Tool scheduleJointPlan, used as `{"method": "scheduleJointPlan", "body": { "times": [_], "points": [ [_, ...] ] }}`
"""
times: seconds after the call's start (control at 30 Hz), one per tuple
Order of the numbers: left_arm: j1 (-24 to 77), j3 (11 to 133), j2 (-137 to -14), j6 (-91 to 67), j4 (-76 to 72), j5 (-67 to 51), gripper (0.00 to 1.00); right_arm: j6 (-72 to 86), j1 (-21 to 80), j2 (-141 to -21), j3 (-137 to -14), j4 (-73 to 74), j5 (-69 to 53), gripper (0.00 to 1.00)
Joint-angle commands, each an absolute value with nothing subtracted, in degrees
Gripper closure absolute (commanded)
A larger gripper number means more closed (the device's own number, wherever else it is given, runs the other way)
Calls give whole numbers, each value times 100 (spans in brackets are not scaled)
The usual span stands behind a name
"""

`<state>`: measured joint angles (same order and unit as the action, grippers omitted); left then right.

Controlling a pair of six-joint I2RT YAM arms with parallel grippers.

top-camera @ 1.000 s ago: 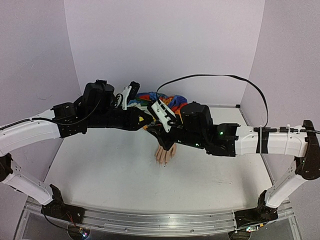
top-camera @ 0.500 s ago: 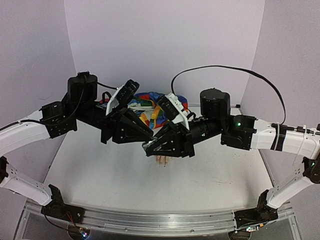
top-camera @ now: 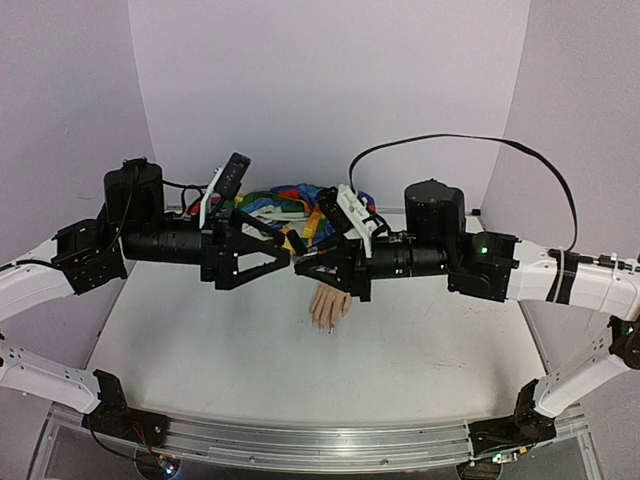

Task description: Paint the nails

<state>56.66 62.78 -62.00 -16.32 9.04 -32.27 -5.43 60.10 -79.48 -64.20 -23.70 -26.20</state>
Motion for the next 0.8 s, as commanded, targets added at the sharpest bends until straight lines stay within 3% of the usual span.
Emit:
{"method": "scheduleJointPlan", "body": {
  "times": [0.0, 0.13, 0.63, 0.77],
  "points": [
    [5678, 6296, -6019, -2681, 951, -1241, 9, -991, 6033, -8062, -6536, -2840, -949, 100],
    [5678, 6347, -6242, -3149, 998, -581, 27, -1009, 6147, -8308, -6671, -2900, -271, 100],
    [5687, 6658, -6935, -3111, 866, -457, 61, -1017, 6411, -8692, -6848, -3063, 361, 100],
    [5688, 6721, -7019, -3066, 831, -474, 88, -1007, 6425, -8693, -6825, -3098, 360, 100]
  ]
}}
